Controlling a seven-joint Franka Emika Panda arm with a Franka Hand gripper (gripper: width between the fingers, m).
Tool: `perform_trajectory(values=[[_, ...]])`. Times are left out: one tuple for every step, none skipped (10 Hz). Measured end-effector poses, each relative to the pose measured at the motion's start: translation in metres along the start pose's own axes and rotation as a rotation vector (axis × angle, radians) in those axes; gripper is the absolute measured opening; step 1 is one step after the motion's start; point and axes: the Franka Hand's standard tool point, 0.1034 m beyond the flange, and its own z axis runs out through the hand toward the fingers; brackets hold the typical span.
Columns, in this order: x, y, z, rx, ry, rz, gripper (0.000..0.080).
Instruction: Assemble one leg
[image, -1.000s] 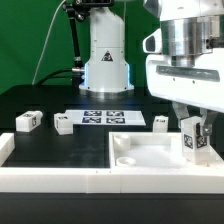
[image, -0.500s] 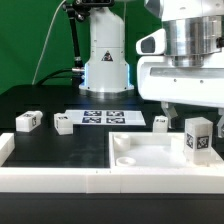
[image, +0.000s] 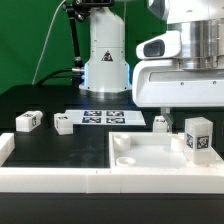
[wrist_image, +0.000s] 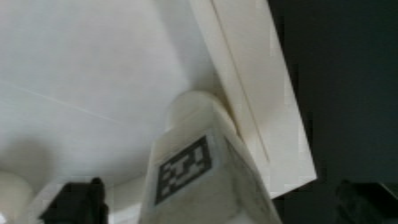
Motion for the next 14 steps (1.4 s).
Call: perform_trajectory(values=[[0.0003, 0.0007, -0.0002, -0.008, 0.0, -0.102, 0.0649], [0.0009, 0.001, -0.0009, -0.021, 0.0, -0.231, 0.0649], [0.001, 0.0002, -0.001, -0.023, 0.002, -0.249, 0.0649], [0.0012, 0.0009, -0.0009, -0.024, 0.002, -0.26, 0.0649], [0.0012, 0.001, -0.0009, -0.024, 0.002, -0.259, 0.0521], [0.0012, 0.001, -0.0009, -0.024, 0.002, -0.259, 0.0383], [0.0013, 0.0011, -0.0009, -0.024, 0.002, -0.259, 0.029], [0.0012, 0.0011, -0.0009, -0.023, 0.002, -0.255, 0.029], [0.0013, 0.0011, -0.0009, -0.023, 0.002, -0.23, 0.029], [0.001, 0.0004, -0.0007, -0.019, 0.004, -0.171, 0.029], [0.0008, 0.0011, -0.0004, -0.017, 0.014, -0.011, 0.029], [0.0009, 0.0013, -0.0003, -0.01, 0.016, 0.112, 0.029], [0.0012, 0.0016, 0.0, -0.003, 0.02, 0.249, 0.029], [0.001, 0.0016, 0.0001, -0.004, 0.023, 0.371, 0.029]])
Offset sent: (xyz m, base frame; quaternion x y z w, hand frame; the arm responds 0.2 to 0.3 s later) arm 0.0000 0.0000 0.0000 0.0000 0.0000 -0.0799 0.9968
